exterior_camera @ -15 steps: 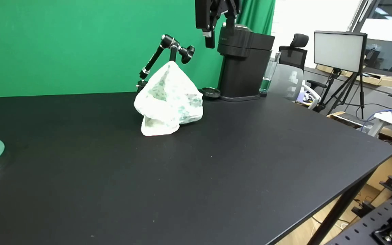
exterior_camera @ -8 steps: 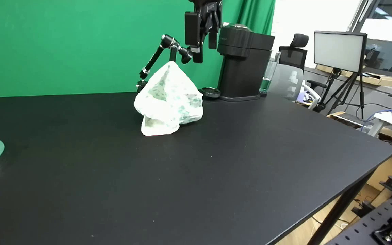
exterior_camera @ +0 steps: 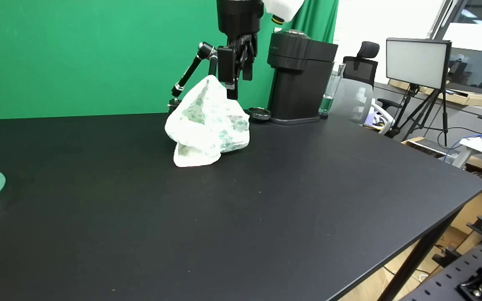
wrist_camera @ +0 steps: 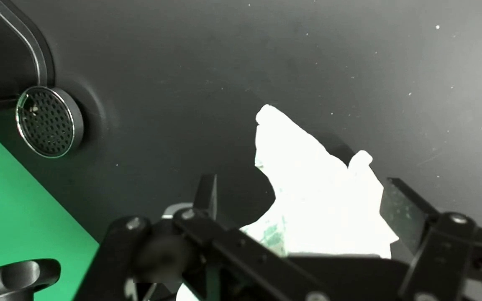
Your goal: Remove the white cloth from the black stand
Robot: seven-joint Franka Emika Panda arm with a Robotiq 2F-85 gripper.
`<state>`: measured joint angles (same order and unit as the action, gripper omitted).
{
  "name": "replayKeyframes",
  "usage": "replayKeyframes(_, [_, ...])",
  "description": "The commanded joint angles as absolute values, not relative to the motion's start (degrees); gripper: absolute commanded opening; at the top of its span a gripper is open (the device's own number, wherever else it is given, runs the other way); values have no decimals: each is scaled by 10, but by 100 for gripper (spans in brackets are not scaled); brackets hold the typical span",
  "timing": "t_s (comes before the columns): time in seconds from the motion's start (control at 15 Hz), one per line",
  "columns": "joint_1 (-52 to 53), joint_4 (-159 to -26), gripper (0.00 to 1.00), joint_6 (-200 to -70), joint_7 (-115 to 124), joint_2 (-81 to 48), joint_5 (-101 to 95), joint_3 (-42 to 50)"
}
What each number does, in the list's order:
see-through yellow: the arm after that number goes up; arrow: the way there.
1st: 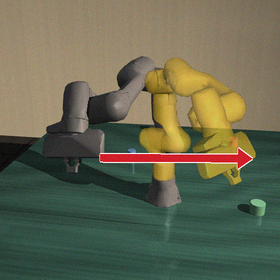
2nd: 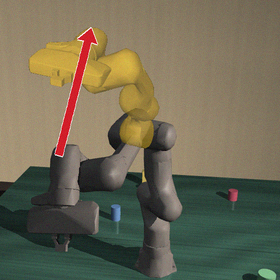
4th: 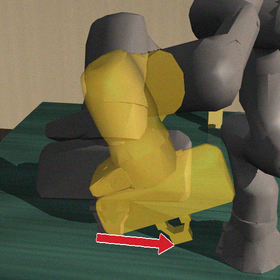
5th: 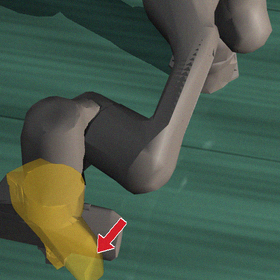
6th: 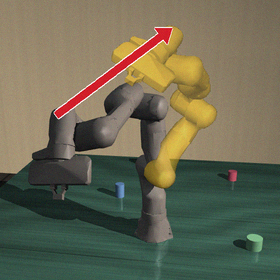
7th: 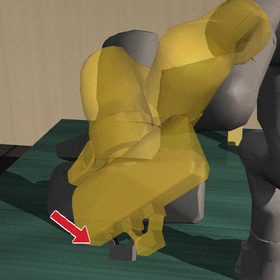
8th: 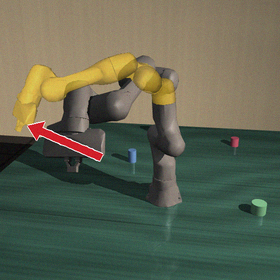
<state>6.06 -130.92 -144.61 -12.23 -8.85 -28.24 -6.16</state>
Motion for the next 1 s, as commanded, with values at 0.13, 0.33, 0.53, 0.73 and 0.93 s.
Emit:
replayKeyframes(0.13, [71, -1279, 75, -1467, -91, -121, -298, -49])
replayKeyframes(0.33, [73, -1273, 60, -1480, -88, -132, -296, -45])
replayKeyframes(0.53, [75, -1268, 38, -1485, -86, -142, -291, -43])
replayKeyframes(0.73, [78, -1265, 18, -1491, -87, -150, -288, -42])
replayKeyframes(0.93, [79, -1266, 0, -1489, -97, -150, -276, -47])
